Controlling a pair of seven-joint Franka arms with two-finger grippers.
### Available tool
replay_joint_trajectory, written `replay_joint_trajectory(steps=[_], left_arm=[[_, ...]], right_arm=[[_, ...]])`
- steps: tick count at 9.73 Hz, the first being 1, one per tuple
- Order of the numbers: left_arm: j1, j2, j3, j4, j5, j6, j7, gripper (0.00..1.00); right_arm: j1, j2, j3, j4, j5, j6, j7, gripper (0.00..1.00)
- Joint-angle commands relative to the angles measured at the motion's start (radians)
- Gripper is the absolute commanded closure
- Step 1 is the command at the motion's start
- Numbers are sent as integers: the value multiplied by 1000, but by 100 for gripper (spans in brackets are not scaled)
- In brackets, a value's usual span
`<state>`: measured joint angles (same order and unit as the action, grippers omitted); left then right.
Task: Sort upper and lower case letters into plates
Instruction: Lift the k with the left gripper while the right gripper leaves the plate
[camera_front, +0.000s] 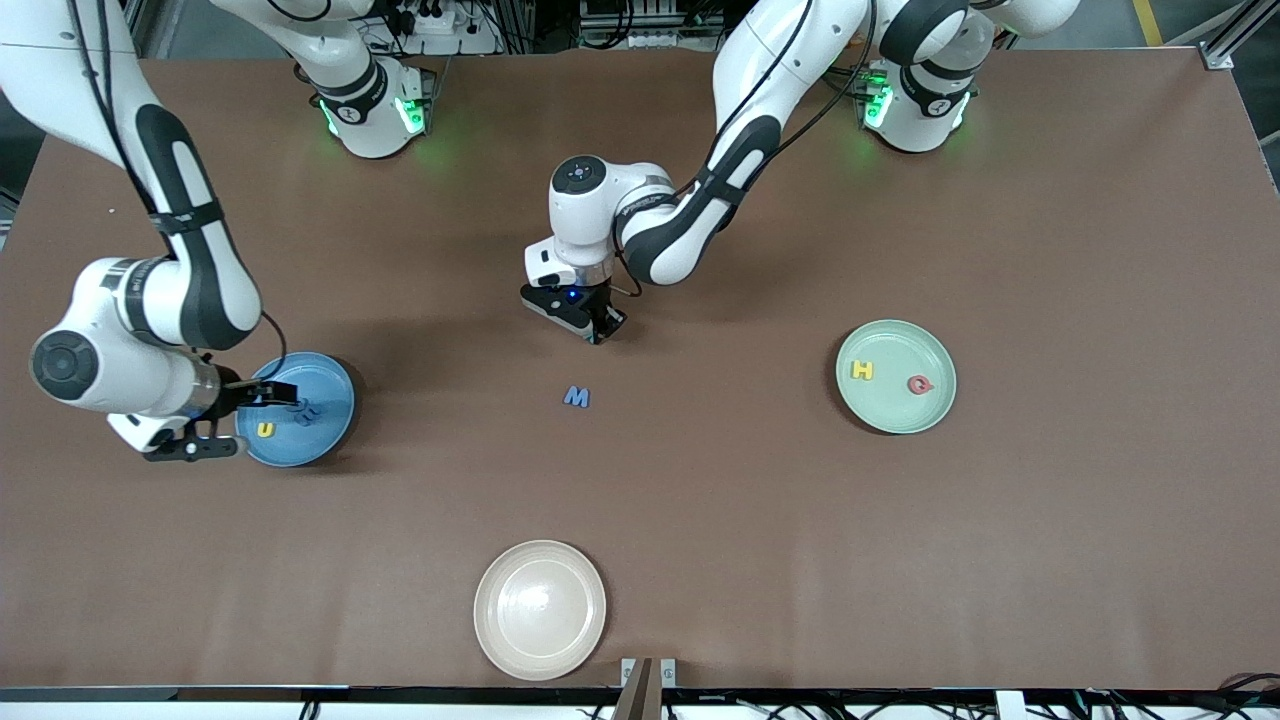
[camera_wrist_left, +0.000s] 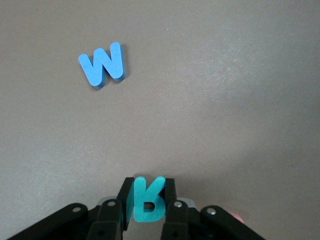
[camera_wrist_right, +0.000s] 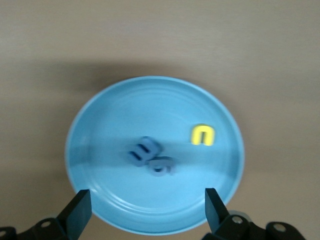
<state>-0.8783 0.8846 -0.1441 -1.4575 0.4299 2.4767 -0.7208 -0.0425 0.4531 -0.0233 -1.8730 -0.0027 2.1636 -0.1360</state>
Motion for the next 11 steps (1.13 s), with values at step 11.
replay_joint_trajectory(steps=[11], left_arm=[[73,-76,-35,5,-25,-235,122,76]], right_arm=[[219,-120,-1,-195,99,140,171,0]])
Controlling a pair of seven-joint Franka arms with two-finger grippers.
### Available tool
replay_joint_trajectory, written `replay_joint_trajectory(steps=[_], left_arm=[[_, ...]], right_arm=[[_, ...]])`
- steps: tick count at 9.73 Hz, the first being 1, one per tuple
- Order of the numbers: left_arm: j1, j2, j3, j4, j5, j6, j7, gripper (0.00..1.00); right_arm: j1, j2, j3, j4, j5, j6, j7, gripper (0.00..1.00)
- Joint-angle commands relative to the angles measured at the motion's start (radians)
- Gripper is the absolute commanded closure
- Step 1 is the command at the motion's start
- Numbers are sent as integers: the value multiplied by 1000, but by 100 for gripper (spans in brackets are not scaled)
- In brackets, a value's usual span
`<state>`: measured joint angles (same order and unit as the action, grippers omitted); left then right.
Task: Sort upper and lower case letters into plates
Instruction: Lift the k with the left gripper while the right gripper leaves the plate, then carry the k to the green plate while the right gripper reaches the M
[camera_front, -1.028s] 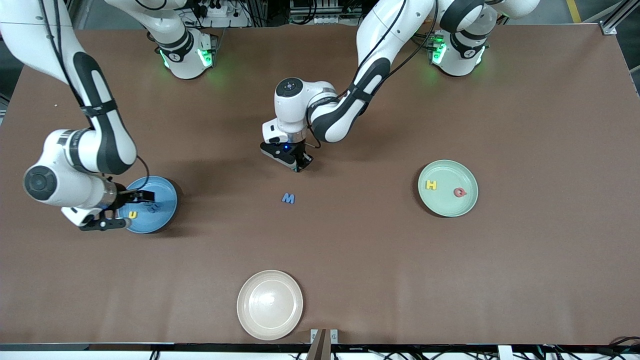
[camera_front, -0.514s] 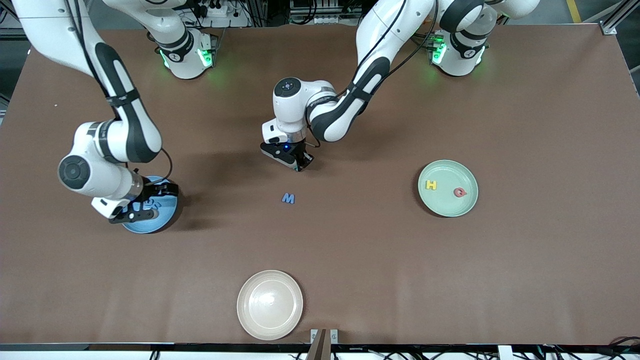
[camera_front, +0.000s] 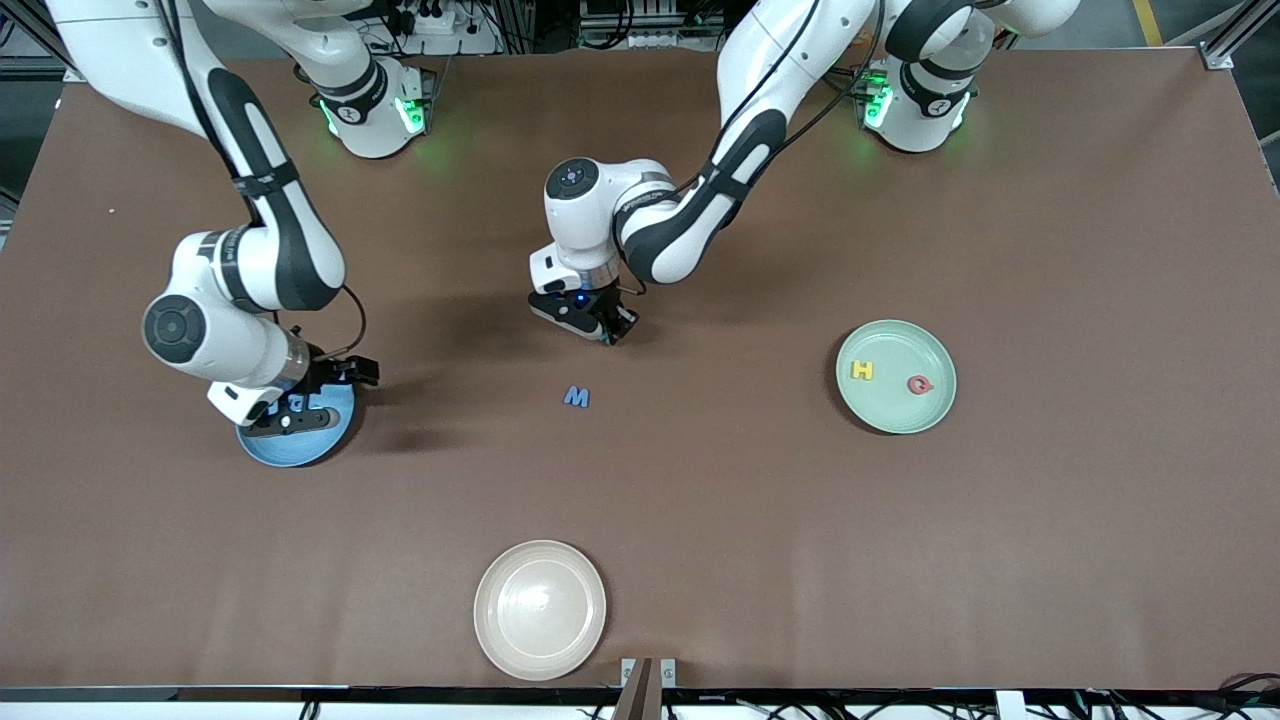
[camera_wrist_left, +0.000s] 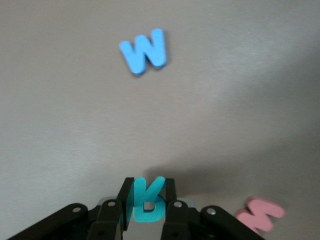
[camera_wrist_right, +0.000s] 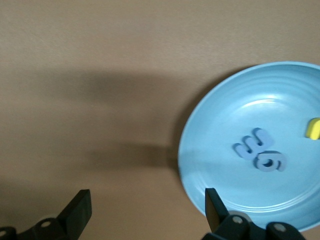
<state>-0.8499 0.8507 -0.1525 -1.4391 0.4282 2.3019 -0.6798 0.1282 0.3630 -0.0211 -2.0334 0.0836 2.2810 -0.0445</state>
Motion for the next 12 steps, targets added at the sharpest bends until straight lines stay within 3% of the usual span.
replay_joint_trajectory(steps=[1,3,5,8,12], left_arm=[[92,-59,-54,-15,-26,-96,141,76],[191,-102,-105,-55,-28,-171,216,76],[293,-197,-116,-180,-28,-173,337,75],[460,-326,-145,-332,-28,-171,494,73],[924,-446,-410,-538,-26,-159,704,73]], right_arm=[[83,-30,-3,-34,13,23,174,0],[128,-30,0,-34,13,28,378,0],[146,-32,27,-34,13,20,513,0],[272,-24,26,-34,11,28,818,0],[350,-22,26,-57,11,34,1102,0]])
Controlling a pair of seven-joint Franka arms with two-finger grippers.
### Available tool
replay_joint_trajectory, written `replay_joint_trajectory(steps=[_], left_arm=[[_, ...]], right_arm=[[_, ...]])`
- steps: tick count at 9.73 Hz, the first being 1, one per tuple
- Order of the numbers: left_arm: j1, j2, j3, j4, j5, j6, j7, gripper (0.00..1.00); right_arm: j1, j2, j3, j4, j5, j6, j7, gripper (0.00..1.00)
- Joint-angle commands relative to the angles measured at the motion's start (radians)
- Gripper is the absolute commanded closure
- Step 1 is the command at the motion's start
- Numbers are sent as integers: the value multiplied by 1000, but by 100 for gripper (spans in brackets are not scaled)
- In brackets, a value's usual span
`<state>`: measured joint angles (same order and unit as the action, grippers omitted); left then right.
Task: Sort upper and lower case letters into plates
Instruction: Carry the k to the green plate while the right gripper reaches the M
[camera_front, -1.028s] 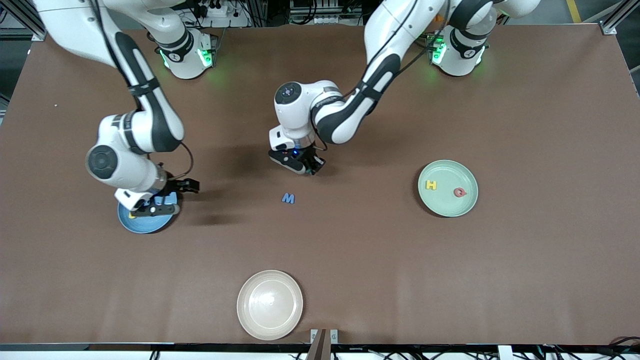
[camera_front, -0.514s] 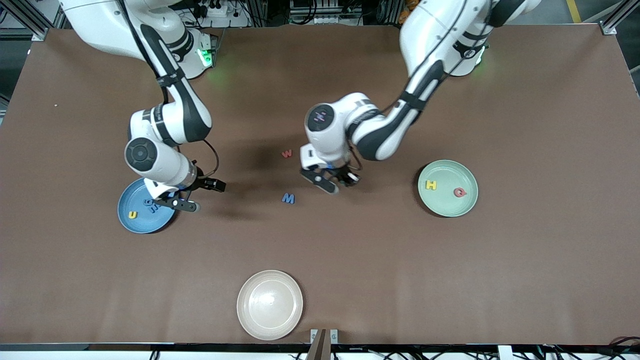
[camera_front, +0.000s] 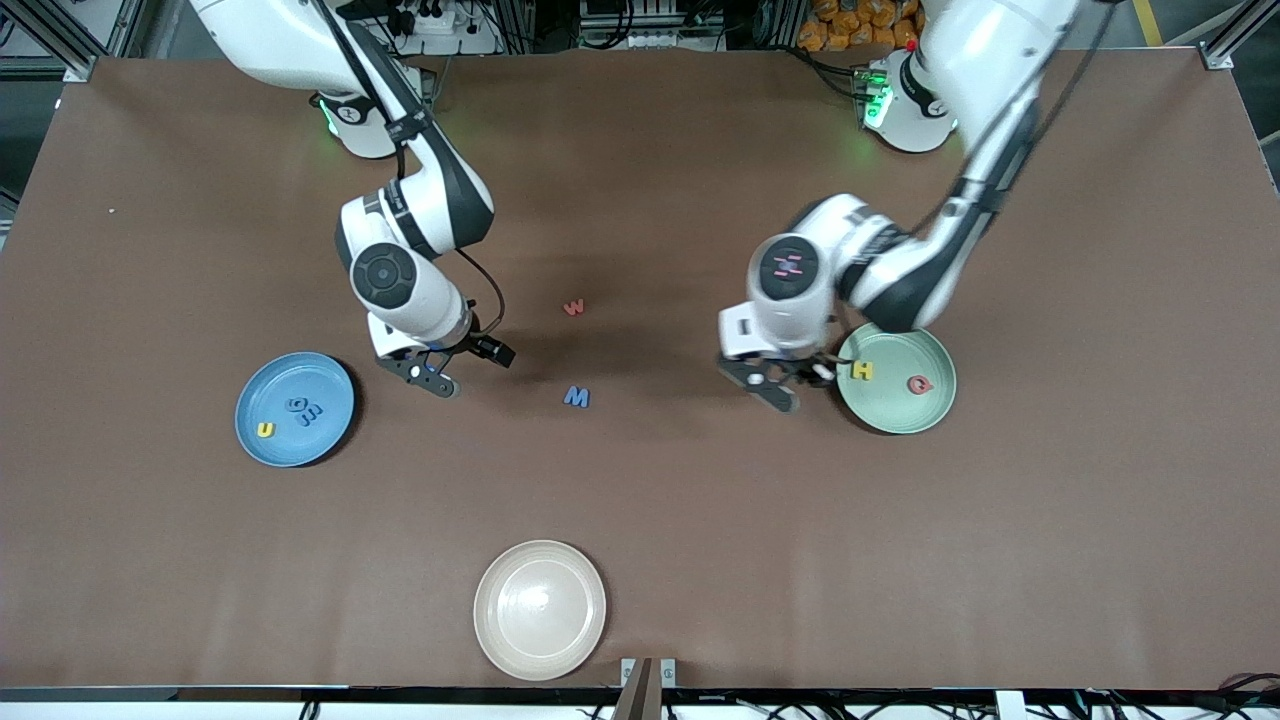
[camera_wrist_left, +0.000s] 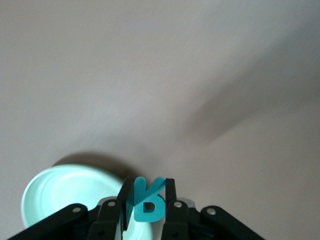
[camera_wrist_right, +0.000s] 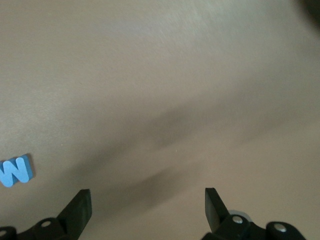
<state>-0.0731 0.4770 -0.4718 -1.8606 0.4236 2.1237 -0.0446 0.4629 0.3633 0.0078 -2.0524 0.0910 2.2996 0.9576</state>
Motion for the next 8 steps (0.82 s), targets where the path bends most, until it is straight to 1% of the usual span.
replay_joint_trajectory(steps=[1,2,3,4,5,8], left_arm=[[261,-92,-144,-168,-20,44,122,73],[376,-87,-192,-199,-20,73,196,73],[451,-74,-217,-231,-20,122,236,73],[485,-66,-217,-273,-16,184,259,73],[505,-54,-217,-293,-8,224,272,73],[504,-12,-215,-293,-8,269,253,72]], right_arm=[[48,-29,-3,-69,6,59,178,0],[87,-24,-3,-110,4,134,266,0],[121,-18,-3,-132,4,186,330,0],[150,-8,-3,-135,4,207,390,0],[181,5,-3,-133,4,219,448,0],[241,43,-5,-133,4,271,530,0]])
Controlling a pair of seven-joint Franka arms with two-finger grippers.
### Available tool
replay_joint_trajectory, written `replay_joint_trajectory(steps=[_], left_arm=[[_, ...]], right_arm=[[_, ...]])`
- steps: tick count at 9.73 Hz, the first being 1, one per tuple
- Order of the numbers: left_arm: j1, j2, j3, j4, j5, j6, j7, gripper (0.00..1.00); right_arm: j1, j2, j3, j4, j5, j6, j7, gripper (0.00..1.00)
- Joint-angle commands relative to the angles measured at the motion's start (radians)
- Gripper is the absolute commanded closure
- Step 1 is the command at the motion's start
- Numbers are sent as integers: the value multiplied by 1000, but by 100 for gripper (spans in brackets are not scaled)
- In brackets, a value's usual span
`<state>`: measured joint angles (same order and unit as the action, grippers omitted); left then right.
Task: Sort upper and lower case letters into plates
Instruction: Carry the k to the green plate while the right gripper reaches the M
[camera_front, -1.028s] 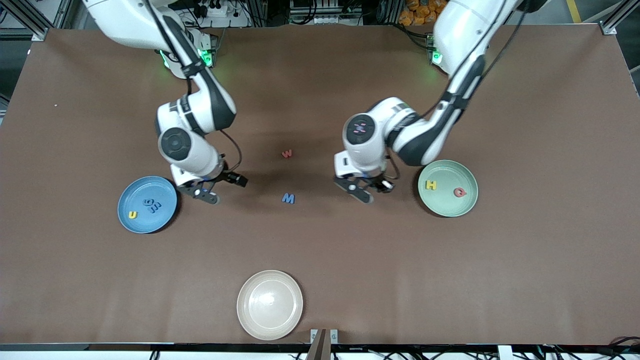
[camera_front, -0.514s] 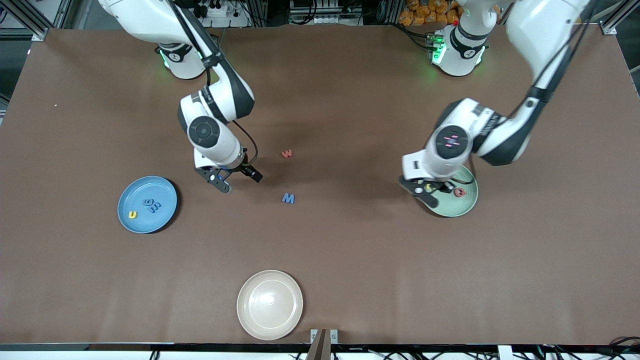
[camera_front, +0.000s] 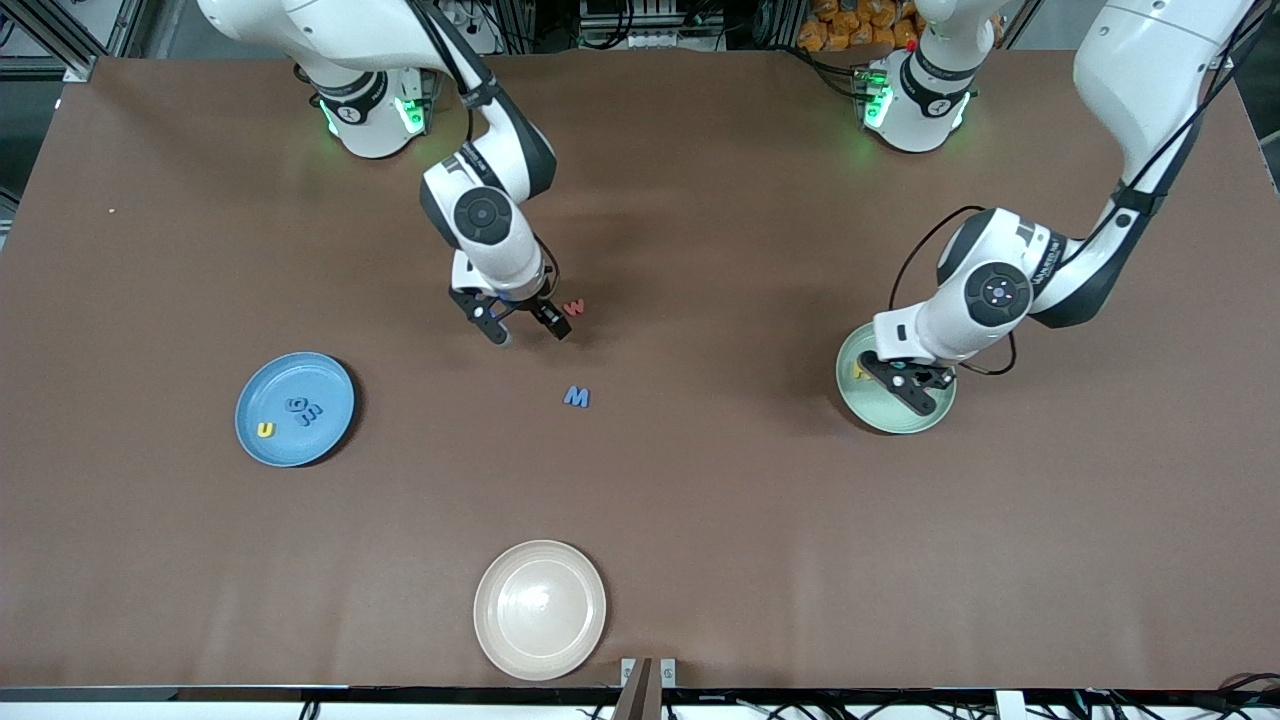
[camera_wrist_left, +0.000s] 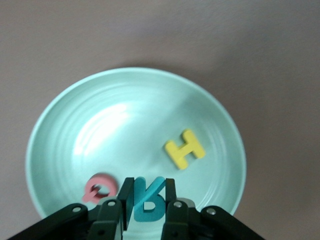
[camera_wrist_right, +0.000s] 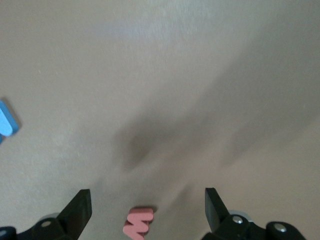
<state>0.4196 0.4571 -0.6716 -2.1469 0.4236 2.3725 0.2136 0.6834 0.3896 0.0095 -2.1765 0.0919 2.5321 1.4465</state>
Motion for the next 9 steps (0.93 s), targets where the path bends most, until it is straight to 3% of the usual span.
replay_joint_trajectory(steps=[1,2,3,4,9], left_arm=[[18,18,-14,-8,-8,22,-5,70],[19,18,-14,-8,-8,21,-5,56],[19,17,-14,-7,-8,20,-3,16],[19,18,-14,-7,-8,20,-5,0],[11,-32,-19,57,-14,5,-10,0]], right_arm=[[36,46,-6,-6,0,87,78,0],[47,70,-6,1,-4,109,101,0],[48,80,-6,9,-4,115,115,0],[67,99,-8,21,-6,122,152,0],[93,117,-13,43,-21,117,192,0]])
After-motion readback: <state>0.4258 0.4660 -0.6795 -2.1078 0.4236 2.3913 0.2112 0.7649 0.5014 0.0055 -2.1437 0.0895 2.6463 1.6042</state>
